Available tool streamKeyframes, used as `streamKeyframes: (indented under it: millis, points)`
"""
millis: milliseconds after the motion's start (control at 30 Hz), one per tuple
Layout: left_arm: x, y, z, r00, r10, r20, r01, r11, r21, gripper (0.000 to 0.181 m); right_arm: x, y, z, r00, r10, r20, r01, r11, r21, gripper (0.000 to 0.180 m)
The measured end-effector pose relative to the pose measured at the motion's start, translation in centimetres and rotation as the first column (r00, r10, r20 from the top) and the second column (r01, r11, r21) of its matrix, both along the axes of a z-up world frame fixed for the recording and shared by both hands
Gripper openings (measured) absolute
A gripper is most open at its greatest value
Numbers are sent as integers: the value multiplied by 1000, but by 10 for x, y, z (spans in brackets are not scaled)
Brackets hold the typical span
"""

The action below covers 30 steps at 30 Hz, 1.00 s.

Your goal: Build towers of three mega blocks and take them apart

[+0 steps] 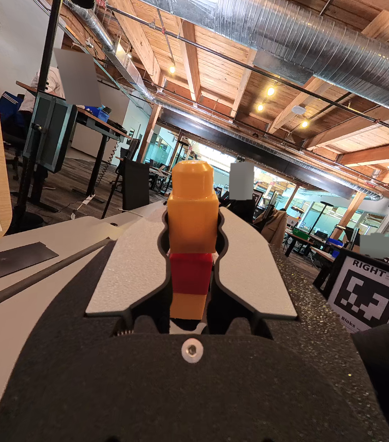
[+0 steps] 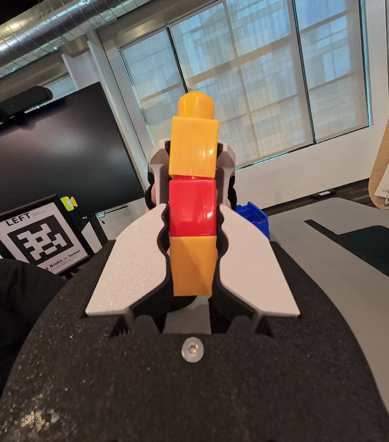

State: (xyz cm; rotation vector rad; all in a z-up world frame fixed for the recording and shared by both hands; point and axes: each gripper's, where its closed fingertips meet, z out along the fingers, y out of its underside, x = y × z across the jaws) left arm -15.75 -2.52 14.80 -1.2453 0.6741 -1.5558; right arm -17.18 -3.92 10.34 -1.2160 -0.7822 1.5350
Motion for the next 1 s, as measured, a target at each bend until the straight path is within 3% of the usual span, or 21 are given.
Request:
streamKeyframes:
  millis: [333, 1000]
  points:
    - [1, 3, 4, 997, 33, 67, -33, 999, -3, 36, 0, 3, 5, 997, -46, -65, 47, 999, 12, 35]
    - [0, -7, 1, 999, -23, -24, 24, 998, 56, 36, -3, -3, 7, 997, 4, -83, -3, 1000, 7, 35]
